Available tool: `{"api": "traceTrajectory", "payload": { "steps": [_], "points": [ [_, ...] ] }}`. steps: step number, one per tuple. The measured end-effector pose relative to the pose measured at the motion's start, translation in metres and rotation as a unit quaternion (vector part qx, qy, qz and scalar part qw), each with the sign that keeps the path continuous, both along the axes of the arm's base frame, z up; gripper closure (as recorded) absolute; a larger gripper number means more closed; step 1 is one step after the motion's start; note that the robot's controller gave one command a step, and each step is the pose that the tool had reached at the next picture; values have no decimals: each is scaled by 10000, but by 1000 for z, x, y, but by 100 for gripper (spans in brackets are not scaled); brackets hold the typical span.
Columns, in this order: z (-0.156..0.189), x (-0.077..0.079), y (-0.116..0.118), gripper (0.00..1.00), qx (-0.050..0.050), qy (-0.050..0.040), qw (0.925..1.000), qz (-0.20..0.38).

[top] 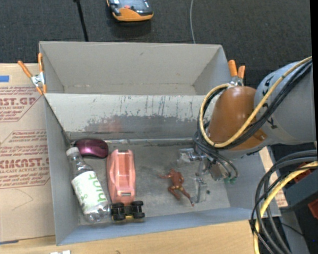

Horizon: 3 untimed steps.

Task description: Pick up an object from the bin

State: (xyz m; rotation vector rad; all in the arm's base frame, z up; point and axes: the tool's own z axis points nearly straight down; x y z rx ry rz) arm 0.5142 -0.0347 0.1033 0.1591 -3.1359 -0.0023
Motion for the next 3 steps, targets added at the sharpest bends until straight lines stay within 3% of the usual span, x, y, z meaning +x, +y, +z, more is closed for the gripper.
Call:
{"api": "traceTrajectory", "payload": {
  "steps": [1,2,3],
  "points": [
    [-21,-2,1,0,-8,-9,9983,578],
    [-29,-14,12,100,-4,-137,9995,-286],
    [-30,-16,12,100,-8,-87,9996,-284]
  ]
}}
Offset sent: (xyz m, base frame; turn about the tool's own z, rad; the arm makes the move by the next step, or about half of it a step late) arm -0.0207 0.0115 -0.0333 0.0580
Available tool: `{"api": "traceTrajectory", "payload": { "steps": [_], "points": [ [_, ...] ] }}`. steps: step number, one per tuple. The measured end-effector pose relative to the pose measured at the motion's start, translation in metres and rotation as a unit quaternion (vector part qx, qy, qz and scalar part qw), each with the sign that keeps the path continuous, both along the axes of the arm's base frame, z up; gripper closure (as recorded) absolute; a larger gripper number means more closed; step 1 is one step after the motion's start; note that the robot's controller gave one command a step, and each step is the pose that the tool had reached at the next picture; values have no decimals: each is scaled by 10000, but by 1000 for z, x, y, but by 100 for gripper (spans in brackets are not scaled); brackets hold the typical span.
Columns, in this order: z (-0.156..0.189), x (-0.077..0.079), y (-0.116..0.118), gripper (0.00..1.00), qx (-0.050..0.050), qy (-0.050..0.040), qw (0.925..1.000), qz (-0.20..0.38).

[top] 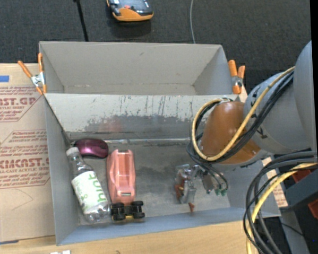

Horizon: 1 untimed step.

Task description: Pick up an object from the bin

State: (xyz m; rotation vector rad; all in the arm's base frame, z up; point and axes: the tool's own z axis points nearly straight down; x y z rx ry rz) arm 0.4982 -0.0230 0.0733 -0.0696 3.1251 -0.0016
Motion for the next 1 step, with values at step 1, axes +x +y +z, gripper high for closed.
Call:
{"api": "traceTrajectory", "payload": {
  "steps": [1],
  "points": [
    [85,12,-6,100,2,74,10000,35]
  ]
}}
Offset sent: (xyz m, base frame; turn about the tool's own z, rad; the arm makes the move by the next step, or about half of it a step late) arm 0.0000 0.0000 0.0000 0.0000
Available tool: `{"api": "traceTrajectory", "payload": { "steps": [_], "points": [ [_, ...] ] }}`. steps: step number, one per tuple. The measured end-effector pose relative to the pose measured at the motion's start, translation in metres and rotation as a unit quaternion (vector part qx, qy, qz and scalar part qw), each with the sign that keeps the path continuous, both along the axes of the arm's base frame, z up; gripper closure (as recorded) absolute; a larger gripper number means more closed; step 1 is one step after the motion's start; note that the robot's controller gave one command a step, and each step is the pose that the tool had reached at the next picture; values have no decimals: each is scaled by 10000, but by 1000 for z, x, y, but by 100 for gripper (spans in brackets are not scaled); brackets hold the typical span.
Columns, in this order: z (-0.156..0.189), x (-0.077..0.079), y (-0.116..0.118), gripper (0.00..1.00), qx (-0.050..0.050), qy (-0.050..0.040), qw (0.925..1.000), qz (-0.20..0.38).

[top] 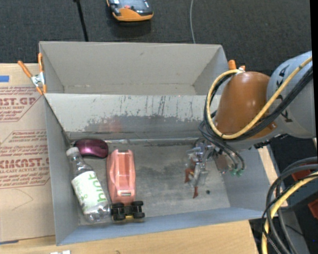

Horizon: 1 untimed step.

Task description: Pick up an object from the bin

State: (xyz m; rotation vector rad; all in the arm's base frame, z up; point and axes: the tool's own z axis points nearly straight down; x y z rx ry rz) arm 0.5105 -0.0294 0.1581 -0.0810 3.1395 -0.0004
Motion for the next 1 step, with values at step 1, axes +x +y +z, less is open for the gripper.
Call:
{"api": "traceTrajectory", "payload": {
  "steps": [1],
  "points": [
    [0,0,0,100,0,0,10000,2]
  ]
}}
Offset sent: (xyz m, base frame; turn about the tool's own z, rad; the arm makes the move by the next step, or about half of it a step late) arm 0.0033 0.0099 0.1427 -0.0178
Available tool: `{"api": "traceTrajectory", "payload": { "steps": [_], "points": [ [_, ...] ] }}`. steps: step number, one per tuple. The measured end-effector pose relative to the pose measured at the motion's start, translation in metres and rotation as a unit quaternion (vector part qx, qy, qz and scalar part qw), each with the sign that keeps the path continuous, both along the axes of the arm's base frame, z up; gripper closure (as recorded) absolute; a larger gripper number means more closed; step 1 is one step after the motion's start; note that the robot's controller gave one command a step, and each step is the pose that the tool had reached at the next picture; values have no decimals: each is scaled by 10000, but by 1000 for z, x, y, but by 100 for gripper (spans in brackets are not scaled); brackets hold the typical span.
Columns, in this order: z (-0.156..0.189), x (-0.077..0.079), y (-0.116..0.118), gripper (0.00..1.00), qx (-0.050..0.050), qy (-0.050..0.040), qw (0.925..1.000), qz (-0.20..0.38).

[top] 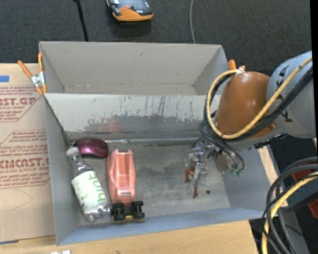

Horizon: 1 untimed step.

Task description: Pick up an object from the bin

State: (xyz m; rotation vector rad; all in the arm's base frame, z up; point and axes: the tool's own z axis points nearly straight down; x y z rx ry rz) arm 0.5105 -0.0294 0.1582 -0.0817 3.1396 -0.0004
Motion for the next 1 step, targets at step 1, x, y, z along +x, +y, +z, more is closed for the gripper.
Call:
{"api": "traceTrajectory", "payload": {
  "steps": [1],
  "points": [
    [143,4,10,100,0,-16,10000,86]
  ]
}}
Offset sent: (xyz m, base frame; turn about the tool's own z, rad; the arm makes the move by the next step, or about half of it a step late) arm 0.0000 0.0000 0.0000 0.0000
